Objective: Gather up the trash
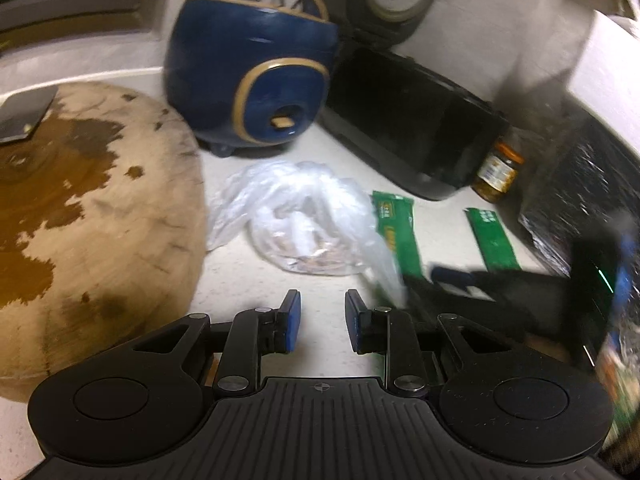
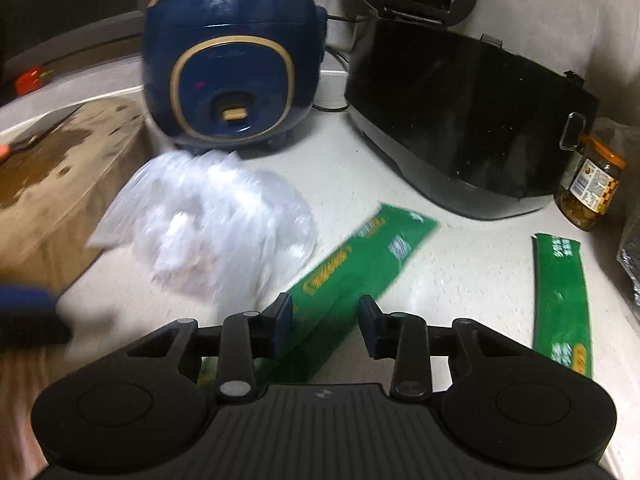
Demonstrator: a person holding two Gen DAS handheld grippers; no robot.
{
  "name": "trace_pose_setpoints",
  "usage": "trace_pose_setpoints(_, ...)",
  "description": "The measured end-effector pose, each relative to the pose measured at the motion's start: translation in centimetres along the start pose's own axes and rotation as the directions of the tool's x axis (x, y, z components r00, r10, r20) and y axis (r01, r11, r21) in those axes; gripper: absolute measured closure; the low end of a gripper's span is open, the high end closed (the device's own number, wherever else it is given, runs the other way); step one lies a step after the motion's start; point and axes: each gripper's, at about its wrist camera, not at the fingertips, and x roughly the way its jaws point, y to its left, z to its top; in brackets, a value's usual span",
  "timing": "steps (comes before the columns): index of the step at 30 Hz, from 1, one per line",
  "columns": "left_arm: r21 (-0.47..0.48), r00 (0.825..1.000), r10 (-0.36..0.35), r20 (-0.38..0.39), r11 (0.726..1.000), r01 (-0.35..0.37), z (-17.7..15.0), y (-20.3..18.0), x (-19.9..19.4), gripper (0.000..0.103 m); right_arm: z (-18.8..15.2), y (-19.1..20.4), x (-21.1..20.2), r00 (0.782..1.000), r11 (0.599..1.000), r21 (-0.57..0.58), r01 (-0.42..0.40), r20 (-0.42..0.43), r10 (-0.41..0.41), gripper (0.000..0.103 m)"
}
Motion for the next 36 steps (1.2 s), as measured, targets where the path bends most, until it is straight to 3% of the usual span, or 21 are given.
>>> trace_pose_setpoints(3,0.001,1.0,0.004,-0.005,1.0,-0.004,0.2,-0.1,0.4,0.075,-2.4,0.2,-1.7,1.0,1.0,-0.024,0.007,-0.006,-0.007,0.068)
trace_pose_setpoints(6,0.021,1.0,-0.03,-0.006,0.999,0.03,0.7,-1.4,1.0,0.075,-4.2,0.1,-3.7,1.0,1.0,0.024,-0.02,-0.009,0.02,0.069)
trace_pose_setpoints(10,0.079,0.991,-0.136,-0.021,0.987,0.137,1.8,-4.5,2.4,0.075,-5.6,-0.3,-5.5,0.993,0.987,0.113,-0.111,-0.03,0.115,0.071)
trace_pose_setpoints(12,0.136,0.988,-0.149,-0.048,0.979,0.154,2.3,-6.5,3.7,0.075,-6.1,-0.8,-6.5,0.987,0.977,0.145,-0.154,-0.029,0.16,0.071)
trace_pose_setpoints(15,0.241,0.992,-0.101,-0.069,0.964,0.115,2.2,-9.6,6.2,0.075,-6.7,-2.2,-8.4,0.99,0.97,0.2,-0.137,-0.001,0.14,0.071)
trace_pose_setpoints(18,0.357,0.997,0.015,-0.073,0.934,0.012,1.3,-12.1,8.9,0.075,-7.9,-4.0,-10.1,0.996,0.96,0.268,-0.085,0.013,0.085,0.07)
trace_pose_setpoints(20,0.385,0.993,0.072,-0.095,0.922,-0.03,0.7,-12.8,10.5,0.075,-8.9,-5.0,-10.8,0.998,0.949,0.308,-0.062,0.013,0.061,0.07)
trace_pose_setpoints(23,0.396,0.991,0.083,-0.107,0.918,-0.034,0.5,-13.0,11.3,0.064,-10.3,-6.2,-11.2,0.999,0.934,0.355,-0.033,0.0,0.035,0.07)
trace_pose_setpoints(27,0.422,0.989,0.04,-0.14,0.906,0.023,0.0,-12.9,11.7,0.045,-11.5,-7.0,-11.0,0.999,0.918,0.395,-0.024,-0.023,0.036,0.07)
trace_pose_setpoints(29,0.42,0.989,0.021,-0.144,0.907,0.042,0.0,-12.7,11.7,0.044,-11.7,-7.1,-11.1,0.999,0.918,0.396,-0.018,-0.021,0.029,0.07)
trace_pose_setpoints(31,0.375,0.99,0.011,-0.138,0.926,0.042,0.3,-12.1,11.6,0.045,-11.7,-7.4,-11.4,1.0,0.919,0.394,-0.017,-0.01,0.023,0.07)
trace_pose_setpoints(34,0.341,0.991,0.069,-0.111,0.94,-0.027,0.7,-11.4,11.7,0.044,-11.6,-7.5,-11.6,1.0,0.92,0.392,-0.021,0.001,0.022,0.068)
trace_pose_setpoints(36,0.334,0.99,0.078,-0.12,0.942,-0.034,0.7,-11.2,12.2,0.042,-11.6,-7.5,-11.5,1.0,0.921,0.388,-0.025,0.0,0.027,0.066)
